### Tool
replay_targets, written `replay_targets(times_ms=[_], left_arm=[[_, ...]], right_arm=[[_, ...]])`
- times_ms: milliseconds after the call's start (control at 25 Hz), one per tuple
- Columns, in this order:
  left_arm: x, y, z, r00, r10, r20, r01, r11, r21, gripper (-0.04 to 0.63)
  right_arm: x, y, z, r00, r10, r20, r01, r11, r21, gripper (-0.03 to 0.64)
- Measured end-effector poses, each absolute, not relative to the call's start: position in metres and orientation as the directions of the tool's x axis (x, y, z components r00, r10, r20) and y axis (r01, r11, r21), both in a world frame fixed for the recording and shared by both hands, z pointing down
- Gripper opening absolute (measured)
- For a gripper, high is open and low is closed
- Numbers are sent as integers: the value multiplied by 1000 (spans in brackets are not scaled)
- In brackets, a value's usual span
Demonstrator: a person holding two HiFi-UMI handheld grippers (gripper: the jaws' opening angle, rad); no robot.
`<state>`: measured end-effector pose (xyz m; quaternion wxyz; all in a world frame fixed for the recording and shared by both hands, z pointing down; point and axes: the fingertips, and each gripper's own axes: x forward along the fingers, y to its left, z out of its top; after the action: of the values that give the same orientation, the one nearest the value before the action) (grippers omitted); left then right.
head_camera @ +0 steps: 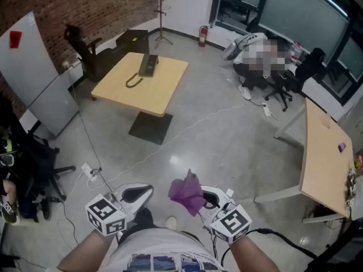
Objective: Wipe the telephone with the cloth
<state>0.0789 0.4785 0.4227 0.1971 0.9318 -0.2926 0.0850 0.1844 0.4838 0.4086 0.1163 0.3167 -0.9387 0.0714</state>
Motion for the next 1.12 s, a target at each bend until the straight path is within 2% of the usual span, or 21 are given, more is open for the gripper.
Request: replay_targets(times_ms=[200,880,1120], left_arm=[[71,470,424,824,-499,270,-566,-754,333,3],[59,455,427,785,-551,282,-619,-700,356,5],[21,435,426,779,-562,278,-627,-688,366,17]], right_arm=[[182,477,409,-754,-602,262,-635,770,-58,42],[173,467,421,-789,-541,290,-584,807,-83,43],[140,441,423,-782,-545,301,-597,794,-115,43]])
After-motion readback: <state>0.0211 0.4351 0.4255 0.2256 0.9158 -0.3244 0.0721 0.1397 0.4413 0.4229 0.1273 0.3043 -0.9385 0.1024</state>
